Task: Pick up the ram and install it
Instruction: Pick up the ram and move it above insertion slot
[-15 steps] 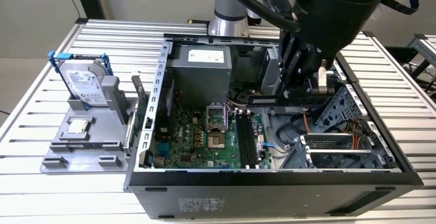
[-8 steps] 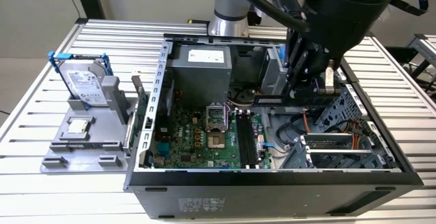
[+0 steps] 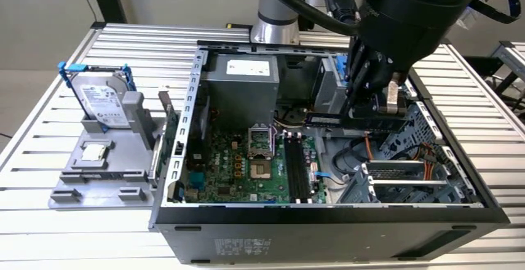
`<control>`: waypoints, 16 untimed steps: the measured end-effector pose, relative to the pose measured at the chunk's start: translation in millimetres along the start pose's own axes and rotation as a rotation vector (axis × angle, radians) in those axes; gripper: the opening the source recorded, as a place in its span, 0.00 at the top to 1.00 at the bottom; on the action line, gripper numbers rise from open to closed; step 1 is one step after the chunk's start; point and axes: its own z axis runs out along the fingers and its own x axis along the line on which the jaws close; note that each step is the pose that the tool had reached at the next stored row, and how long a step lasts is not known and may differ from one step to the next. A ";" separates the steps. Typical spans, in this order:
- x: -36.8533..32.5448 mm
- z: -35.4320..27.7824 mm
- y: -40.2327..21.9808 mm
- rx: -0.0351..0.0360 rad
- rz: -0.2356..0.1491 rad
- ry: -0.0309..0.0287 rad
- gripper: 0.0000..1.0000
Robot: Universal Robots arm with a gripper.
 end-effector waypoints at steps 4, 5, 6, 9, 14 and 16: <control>0.0 0.0 -0.1 0.0000 0.000 0.0000 1.00; 0.0 0.0 -0.1 0.0000 0.000 0.0000 1.00; 0.0 0.0 -0.1 0.0000 0.000 0.0000 1.00; -0.3 0.1 -0.2 0.0000 0.000 -0.0002 1.00; -5.2 0.2 0.2 0.0000 0.000 0.0000 1.00; -7.8 0.4 0.5 0.0000 0.000 0.0000 1.00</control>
